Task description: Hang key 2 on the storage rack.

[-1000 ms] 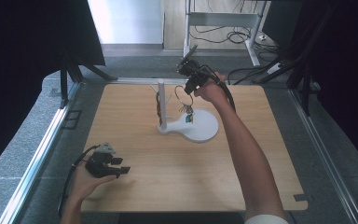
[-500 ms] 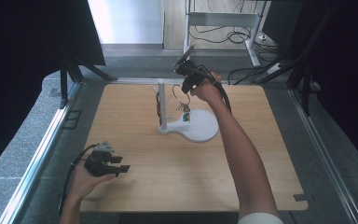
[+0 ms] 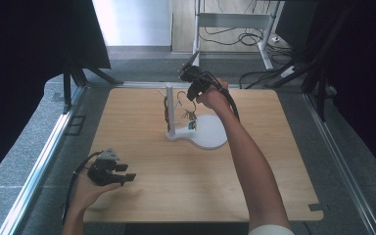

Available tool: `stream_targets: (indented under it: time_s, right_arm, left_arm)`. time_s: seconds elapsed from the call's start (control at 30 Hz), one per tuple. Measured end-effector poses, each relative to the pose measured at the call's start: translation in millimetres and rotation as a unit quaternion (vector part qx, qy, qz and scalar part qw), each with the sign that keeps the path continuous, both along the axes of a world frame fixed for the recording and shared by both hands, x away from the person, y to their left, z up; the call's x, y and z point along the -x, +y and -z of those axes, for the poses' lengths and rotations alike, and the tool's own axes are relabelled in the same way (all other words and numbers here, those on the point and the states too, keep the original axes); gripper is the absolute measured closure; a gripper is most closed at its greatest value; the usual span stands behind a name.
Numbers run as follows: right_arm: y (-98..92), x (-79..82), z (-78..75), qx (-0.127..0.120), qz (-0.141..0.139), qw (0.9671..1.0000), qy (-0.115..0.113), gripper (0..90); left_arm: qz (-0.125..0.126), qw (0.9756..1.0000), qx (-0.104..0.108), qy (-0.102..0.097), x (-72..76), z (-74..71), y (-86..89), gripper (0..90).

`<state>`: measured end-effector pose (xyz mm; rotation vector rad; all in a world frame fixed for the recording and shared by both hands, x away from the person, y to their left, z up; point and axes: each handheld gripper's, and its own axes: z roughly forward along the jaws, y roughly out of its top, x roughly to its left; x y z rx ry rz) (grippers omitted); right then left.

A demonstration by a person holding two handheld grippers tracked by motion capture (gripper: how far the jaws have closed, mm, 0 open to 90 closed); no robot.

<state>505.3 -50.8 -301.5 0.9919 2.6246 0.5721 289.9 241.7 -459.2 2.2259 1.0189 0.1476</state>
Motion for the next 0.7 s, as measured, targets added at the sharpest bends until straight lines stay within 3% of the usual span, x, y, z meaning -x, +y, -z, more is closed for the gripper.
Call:
stream_targets:
  time_s: [0.7]
  right_arm:
    - [7.0, 12.9, 22.3, -0.015, -0.017, 0.9996, 0.015, 87.3]
  left_arm:
    - [0.002, 1.0, -0.003, 0.0, 0.1, 0.1, -0.8, 46.8]
